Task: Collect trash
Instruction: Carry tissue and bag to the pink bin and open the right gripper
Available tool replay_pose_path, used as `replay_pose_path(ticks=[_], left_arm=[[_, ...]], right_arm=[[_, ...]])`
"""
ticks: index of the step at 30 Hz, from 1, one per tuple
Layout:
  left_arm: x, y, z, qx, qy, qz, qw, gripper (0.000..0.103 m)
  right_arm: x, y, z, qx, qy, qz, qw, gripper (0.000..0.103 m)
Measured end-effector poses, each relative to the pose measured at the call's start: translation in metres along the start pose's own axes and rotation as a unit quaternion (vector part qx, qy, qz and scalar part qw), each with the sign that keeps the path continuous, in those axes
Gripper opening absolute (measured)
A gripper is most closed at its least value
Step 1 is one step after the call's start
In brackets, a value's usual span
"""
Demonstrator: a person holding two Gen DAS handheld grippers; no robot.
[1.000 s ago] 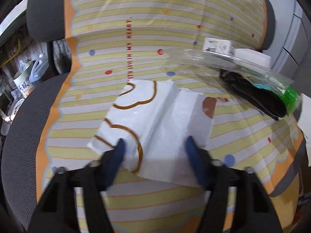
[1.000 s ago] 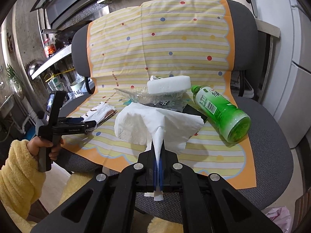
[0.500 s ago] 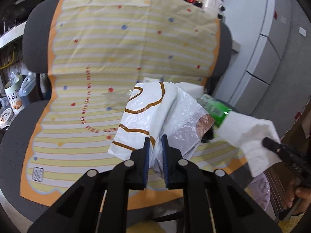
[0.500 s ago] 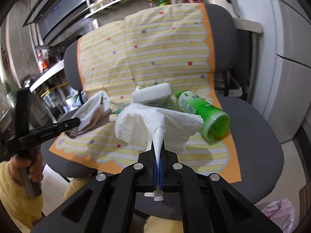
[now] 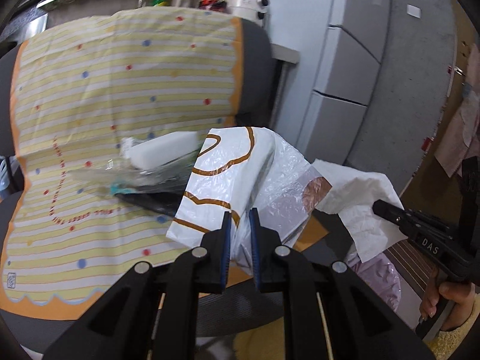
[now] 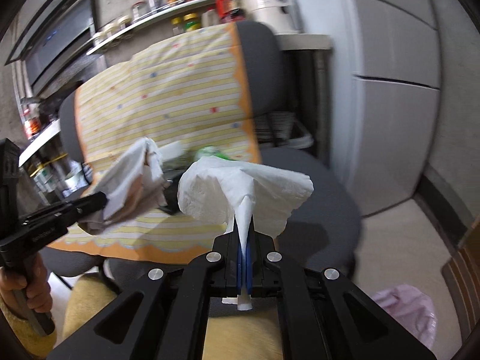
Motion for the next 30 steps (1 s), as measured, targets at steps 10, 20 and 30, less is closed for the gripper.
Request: replay_pose_path(ticks=[10,20,30], left_arm=[[0.018,0.020,-0.118,0.061,0.098,0.015,0.9932,0.010],[0.032,0.063,-0.220,0.129,0.180,0.051,0.9739,0.010],[0.035,0.071,-0.228,0.137,0.180,0.066,0.9718,0.010]], right_arm=[[-0.065,0.056,-0.097,0.045,0.131,0.001,0.990,0.004],[-0.084,0.140,-0.174,0.115,0.205,0.019,0.972,0.004],[-0.075,0.204,-0.224,0.189,0.231,0.049,0.953,0.007]])
Point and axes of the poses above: each gripper's, at about its wrist camera, not at the fingertips, and x roughly the way its jaws point, z to its left, y to its underside, the point moved 8 cm from there along x, roughly the way its jaws point, and after that the axes turned 12 degrees about -y, right-handed, at the moved point
